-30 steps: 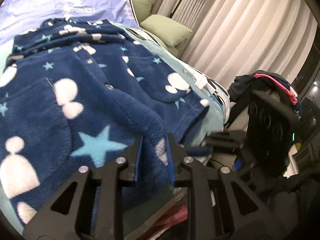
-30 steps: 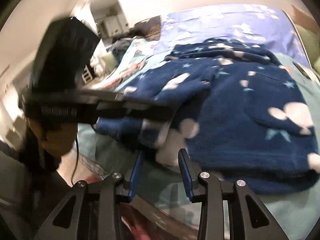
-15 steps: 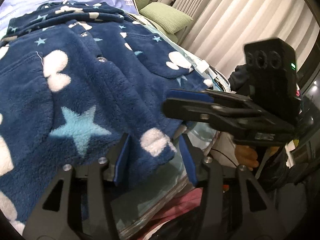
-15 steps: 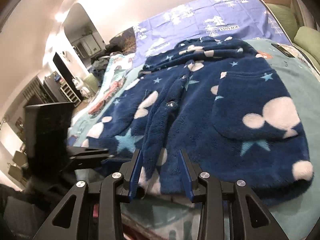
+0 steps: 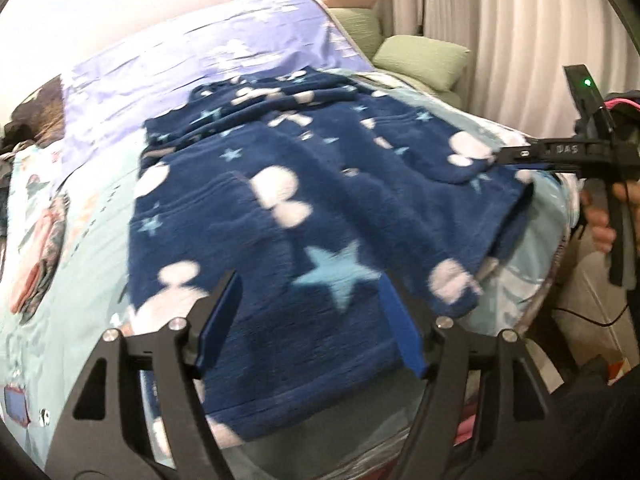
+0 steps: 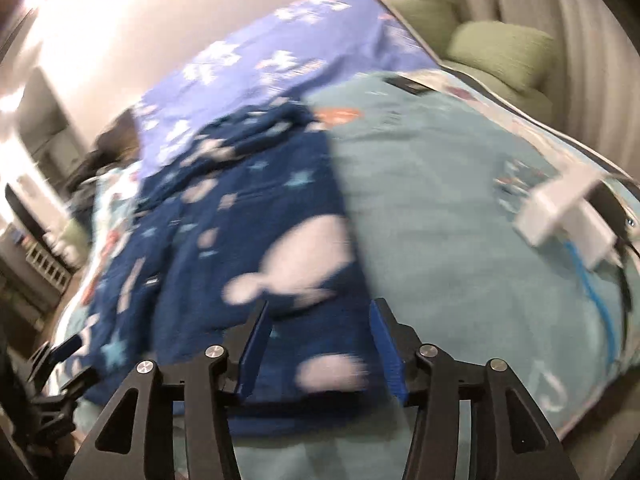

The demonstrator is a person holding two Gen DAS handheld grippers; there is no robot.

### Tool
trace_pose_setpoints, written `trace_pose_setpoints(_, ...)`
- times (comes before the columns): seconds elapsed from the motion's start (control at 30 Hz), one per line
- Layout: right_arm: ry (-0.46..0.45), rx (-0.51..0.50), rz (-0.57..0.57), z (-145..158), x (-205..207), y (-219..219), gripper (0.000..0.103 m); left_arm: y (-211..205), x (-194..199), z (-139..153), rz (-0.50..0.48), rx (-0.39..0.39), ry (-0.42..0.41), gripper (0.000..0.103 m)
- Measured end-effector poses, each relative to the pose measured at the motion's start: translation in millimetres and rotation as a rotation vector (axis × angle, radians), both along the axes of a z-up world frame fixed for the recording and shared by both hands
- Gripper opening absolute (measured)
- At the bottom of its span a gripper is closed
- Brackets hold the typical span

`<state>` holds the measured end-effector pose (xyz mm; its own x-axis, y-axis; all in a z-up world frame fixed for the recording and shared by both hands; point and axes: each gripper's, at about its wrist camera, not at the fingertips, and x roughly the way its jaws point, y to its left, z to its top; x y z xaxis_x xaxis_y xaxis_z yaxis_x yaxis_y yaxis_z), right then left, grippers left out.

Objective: Fold small clothes

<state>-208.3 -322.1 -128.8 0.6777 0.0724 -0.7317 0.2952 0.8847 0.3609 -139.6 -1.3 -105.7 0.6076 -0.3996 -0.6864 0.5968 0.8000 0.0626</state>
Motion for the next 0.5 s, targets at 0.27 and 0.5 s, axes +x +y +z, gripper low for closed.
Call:
trace_pose_setpoints(0.27,0.041,0.081,0.042,-18.6,1.2,-5.3,0.059,26.7,12.8,-14.4,0.121,0.020,0.054,0.072)
trace_pose_setpoints(0.5,0.014,0.157,0.158,-22.3,-3.1,-8.7,0.064,78.0,21.3,-21.7,0.282,-0.023,0.105,0.077)
